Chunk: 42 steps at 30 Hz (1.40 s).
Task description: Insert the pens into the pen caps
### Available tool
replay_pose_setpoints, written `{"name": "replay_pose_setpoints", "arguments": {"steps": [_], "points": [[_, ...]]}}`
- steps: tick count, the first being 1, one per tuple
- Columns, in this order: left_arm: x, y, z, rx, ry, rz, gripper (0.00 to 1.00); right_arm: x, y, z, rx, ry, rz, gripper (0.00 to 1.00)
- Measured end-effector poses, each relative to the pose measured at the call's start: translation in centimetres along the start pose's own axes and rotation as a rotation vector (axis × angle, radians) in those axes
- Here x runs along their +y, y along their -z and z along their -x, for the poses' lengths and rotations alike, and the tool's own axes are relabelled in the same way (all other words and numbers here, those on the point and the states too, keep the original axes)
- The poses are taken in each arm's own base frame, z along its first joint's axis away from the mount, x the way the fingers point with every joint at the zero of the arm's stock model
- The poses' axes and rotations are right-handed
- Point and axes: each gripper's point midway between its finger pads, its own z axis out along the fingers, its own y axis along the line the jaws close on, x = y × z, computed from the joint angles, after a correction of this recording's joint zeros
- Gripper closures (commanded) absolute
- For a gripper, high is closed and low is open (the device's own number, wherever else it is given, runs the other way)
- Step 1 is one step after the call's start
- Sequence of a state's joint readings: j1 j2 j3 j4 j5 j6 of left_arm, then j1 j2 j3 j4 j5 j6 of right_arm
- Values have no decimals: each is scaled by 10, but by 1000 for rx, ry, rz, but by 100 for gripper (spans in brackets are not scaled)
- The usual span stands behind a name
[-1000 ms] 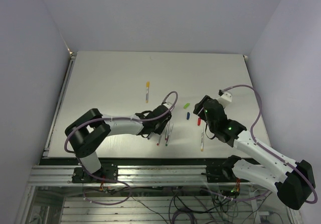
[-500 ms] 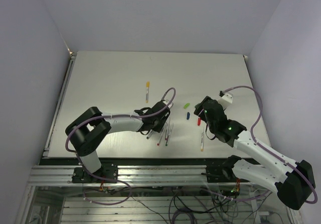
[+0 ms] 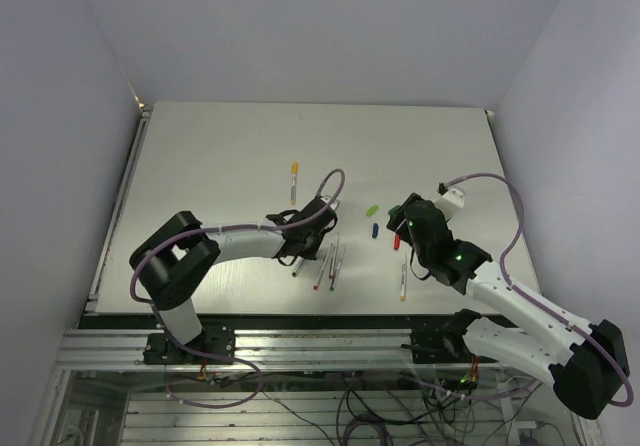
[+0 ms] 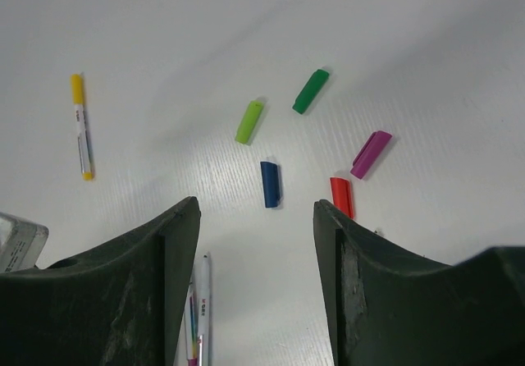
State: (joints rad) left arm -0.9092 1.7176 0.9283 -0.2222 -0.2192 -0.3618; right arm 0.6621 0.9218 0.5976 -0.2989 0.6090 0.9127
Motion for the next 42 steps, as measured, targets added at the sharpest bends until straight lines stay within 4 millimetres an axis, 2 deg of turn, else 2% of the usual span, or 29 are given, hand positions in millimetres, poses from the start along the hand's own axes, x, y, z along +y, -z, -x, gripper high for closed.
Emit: {"name": "replay_pose_setpoints", "arguments": {"steps": [1, 3, 11, 16, 20, 25, 34, 42], "points": [[1, 0, -1, 5, 9, 3, 77, 0, 0, 0, -1, -2, 1, 43], [1, 0, -2, 10, 20, 6, 92, -1, 1, 0, -3, -7, 3, 43], [-2, -2, 0, 23, 38, 4, 93, -6, -1, -8, 15, 9, -5, 45], [-3, -1, 2, 13, 60, 0, 93, -13, -11, -25, 74, 100, -51, 53], [-2, 4, 0, 12, 94, -21, 93, -10, -20, -36, 131, 184, -71, 57], [2, 27, -12, 34, 130, -41, 93, -3, -32, -51, 207, 273, -70, 59], [-1, 84, 18, -129, 218, -129, 93, 15, -56, -74, 309, 352, -67, 59], [1, 98, 3, -145, 270, -167, 93, 23, -73, -85, 348, 380, -91, 59]]}}
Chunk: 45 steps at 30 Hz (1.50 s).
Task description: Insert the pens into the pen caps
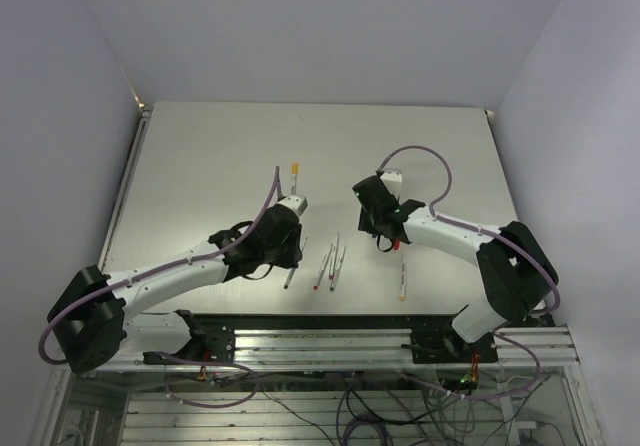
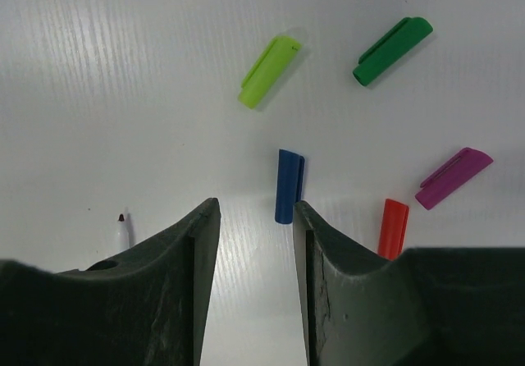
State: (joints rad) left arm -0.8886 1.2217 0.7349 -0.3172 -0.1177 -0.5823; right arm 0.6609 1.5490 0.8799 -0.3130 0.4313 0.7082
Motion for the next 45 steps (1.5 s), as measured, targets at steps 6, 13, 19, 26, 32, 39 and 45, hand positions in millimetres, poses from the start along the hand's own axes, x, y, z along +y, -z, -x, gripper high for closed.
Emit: {"name": "replay_pose_setpoints", "arguments": {"steps": [6, 13, 19, 26, 32, 39, 45], "points": [[1, 6, -4, -7, 23, -12, 93, 0, -10, -4, 23, 17, -33, 60], [-4, 18, 7, -56, 36, -43, 93, -7, -19, -14, 54, 33, -76, 60], [-5, 22, 9, -69, 38, -52, 93, -10, -23, -16, 60, 33, -93, 60], [-4, 23, 7, -70, 39, -53, 93, -17, -30, -19, 72, 30, -115, 61], [-4, 23, 7, -70, 39, -53, 93, -17, -35, -16, 61, 20, -118, 69], [-4, 23, 7, -70, 46, -54, 93, -14, -38, -14, 52, -8, -112, 99], [-4, 23, 7, -70, 46, -53, 93, -15, -36, -14, 47, -31, -104, 100]]}}
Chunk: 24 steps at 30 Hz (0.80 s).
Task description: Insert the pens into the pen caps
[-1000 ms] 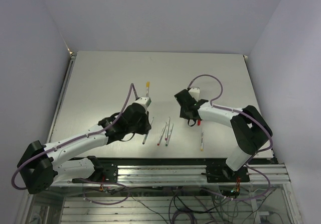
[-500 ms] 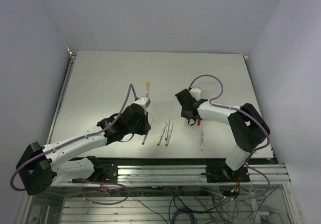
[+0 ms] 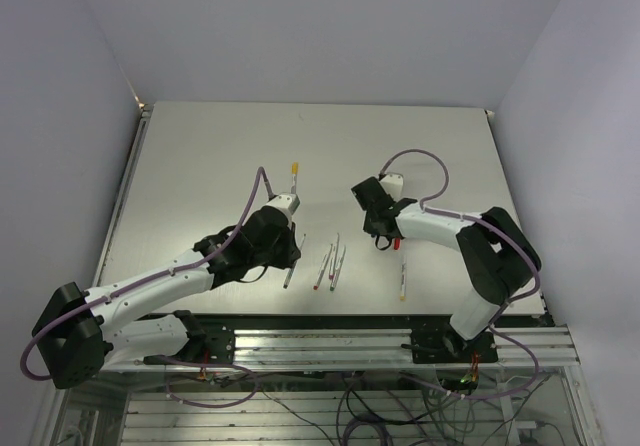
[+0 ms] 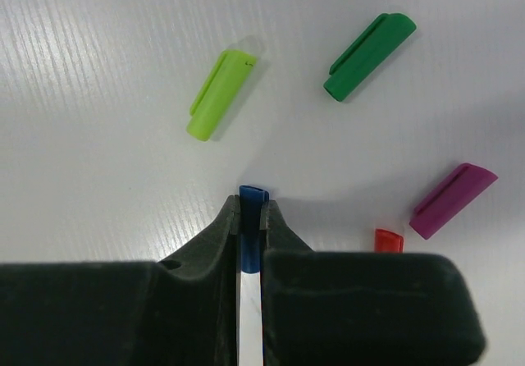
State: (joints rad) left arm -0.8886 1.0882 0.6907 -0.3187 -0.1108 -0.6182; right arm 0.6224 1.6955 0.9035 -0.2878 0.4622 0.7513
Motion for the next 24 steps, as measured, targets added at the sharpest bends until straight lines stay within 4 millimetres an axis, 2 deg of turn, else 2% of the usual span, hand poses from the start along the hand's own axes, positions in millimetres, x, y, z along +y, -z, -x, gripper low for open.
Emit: {"name": "replay_pose_setpoints", "arguments": {"steps": [4, 8, 10, 15, 17, 20, 24], "points": [[0, 0, 0, 1, 0, 0, 93, 1, 4, -2, 8, 1, 28, 100], [-1, 0, 1, -5, 0, -5, 93, 5, 22, -1, 10, 10, 107, 100], [-5, 1, 5, -20, 2, -22, 93, 12, 39, 13, -29, -2, 176, 100], [-22, 0, 22, -84, 3, -98, 93, 38, 97, 62, -206, -73, 417, 100], [-28, -1, 28, -110, 5, -128, 93, 42, 119, 74, -269, -99, 508, 100], [-37, -4, 36, -140, 3, -165, 93, 47, 144, 82, -338, -127, 618, 100], [-46, -6, 45, -172, -4, -202, 93, 53, 165, 88, -396, -164, 735, 100]]}}
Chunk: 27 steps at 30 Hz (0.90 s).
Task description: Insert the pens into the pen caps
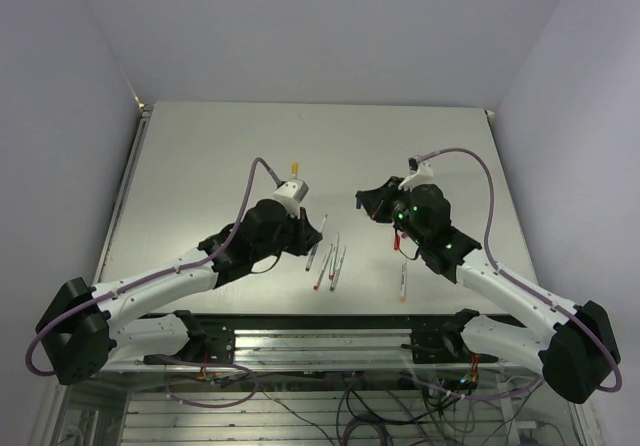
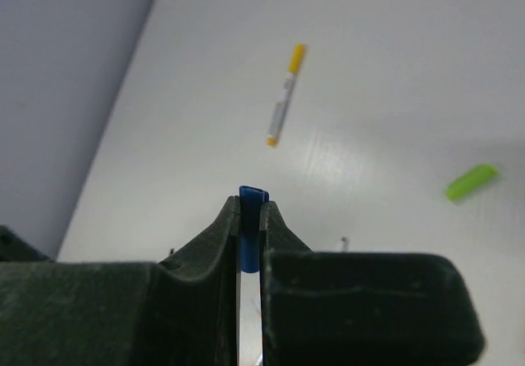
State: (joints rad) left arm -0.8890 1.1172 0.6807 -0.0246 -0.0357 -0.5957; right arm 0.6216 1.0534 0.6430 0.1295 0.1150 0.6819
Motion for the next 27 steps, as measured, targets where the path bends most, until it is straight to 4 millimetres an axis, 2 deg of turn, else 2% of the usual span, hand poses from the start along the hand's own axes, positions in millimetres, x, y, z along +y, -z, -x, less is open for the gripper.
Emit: {"name": "replay_pose_setpoints", "arguments": {"steps": [4, 9, 15, 27], "points": [[-12, -2, 14, -55, -5, -50, 93, 18, 4, 11, -56, -37, 98, 100], [-31, -3, 35, -119, -6, -123, 93, 44, 7, 35, -149, -72, 213, 100], [-45, 0, 50, -167, -7, -183, 93, 61, 11, 55, -220, -95, 286, 100], [-58, 6, 68, -233, 17, -235, 93, 75, 12, 55, -235, -155, 352, 100]]}}
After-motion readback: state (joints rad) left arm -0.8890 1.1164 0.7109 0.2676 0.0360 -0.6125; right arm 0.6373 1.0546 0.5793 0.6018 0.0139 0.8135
